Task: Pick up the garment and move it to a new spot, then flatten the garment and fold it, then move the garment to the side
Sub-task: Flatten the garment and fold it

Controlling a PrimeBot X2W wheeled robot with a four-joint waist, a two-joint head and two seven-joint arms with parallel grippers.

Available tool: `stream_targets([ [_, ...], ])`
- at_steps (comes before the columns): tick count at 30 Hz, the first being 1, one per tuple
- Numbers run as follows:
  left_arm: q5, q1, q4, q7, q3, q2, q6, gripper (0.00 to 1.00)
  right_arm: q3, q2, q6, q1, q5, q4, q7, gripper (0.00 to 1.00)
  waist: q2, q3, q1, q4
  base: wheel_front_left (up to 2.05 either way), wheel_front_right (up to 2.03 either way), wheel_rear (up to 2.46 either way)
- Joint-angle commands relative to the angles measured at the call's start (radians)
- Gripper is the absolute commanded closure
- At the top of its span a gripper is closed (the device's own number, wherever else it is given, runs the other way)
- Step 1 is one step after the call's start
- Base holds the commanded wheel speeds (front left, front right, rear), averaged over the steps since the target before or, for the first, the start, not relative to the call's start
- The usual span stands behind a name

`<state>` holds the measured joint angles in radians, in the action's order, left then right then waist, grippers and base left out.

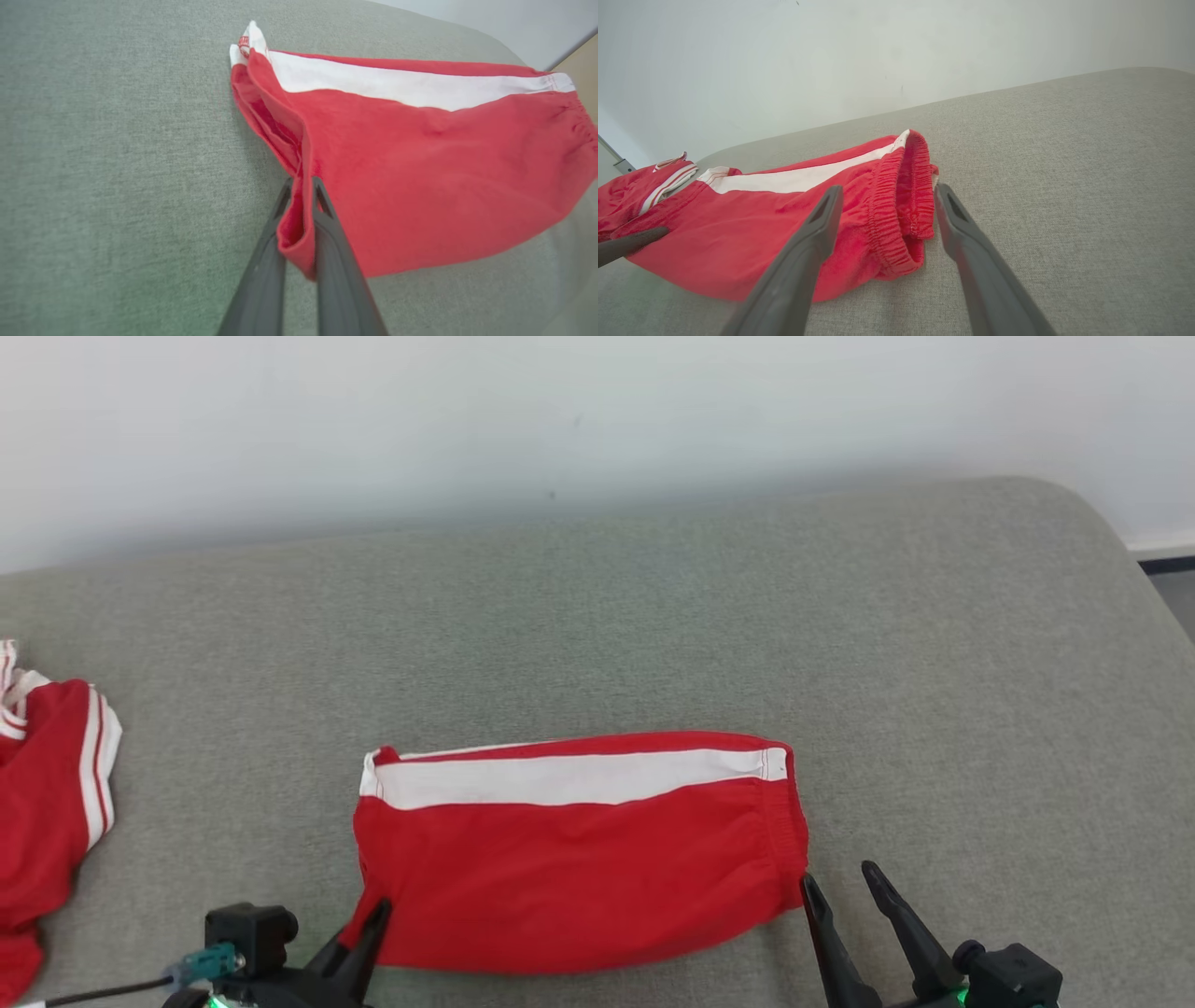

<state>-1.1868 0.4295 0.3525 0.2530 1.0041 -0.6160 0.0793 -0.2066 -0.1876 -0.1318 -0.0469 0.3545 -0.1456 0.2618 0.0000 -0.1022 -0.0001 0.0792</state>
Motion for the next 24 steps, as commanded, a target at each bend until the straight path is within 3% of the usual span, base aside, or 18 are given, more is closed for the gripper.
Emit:
stream_targets([
  [1, 0.012, -0.024, -0.005, 0.008, -0.006, 0.007, 0.005, 1.00, 0.005, 0.003, 0.002, -0.017, -0.007, -0.001, 0.004, 0.00, 0.0000, 0.016, 0.0001, -0.020, 0.00, 0.00, 0.00],
  [2, 0.017, -0.030, -0.003, 0.010, -0.013, 0.015, 0.012, 1.00, 0.006, 0.003, 0.002, -0.019, -0.006, -0.003, 0.004, 0.00, 0.0000, 0.019, 0.0001, -0.024, 0.00, 0.00, 0.00],
  [3, 0.024, -0.035, -0.002, 0.011, -0.021, 0.022, 0.017, 0.69, 0.003, 0.002, 0.002, -0.019, -0.007, -0.006, 0.004, 0.00, 0.0000, 0.022, 0.0001, -0.026, 0.00, 0.00, 0.00],
  [4, 0.036, -0.042, -0.002, 0.011, -0.027, 0.030, 0.018, 0.10, 0.001, 0.000, 0.002, -0.018, -0.007, -0.009, 0.004, 0.00, 0.0000, 0.026, 0.0001, -0.029, 0.00, 0.00, 0.00],
  [5, 0.040, -0.050, -0.003, 0.013, -0.041, 0.039, 0.016, 0.00, 0.000, -0.002, 0.002, -0.016, -0.006, -0.010, 0.004, 0.00, 0.0000, 0.029, 0.0001, -0.031, 0.00, 0.00, 0.00],
  [7, 0.053, -0.055, -0.005, 0.013, -0.062, 0.046, 0.015, 0.00, 0.001, -0.007, 0.002, -0.012, -0.008, -0.010, 0.004, 0.00, 0.0000, 0.033, 0.0001, -0.034, 0.00, 0.00, 0.00],
  [16, 0.401, -0.202, -0.112, 0.013, -0.446, 0.139, 0.054, 0.00, 0.071, -0.011, 0.002, 0.005, -0.013, 0.011, 0.004, 0.00, 0.0000, 0.075, 0.0001, -0.071, 0.00, 0.00, 0.00],
  [24, 0.643, -0.348, -0.211, 0.013, -0.757, 0.230, -0.001, 0.00, 0.120, 0.008, 0.002, -0.021, -0.015, 0.008, 0.004, 0.00, 0.0000, 0.093, 0.0001, -0.106, 0.00, 0.00, 0.00],
])
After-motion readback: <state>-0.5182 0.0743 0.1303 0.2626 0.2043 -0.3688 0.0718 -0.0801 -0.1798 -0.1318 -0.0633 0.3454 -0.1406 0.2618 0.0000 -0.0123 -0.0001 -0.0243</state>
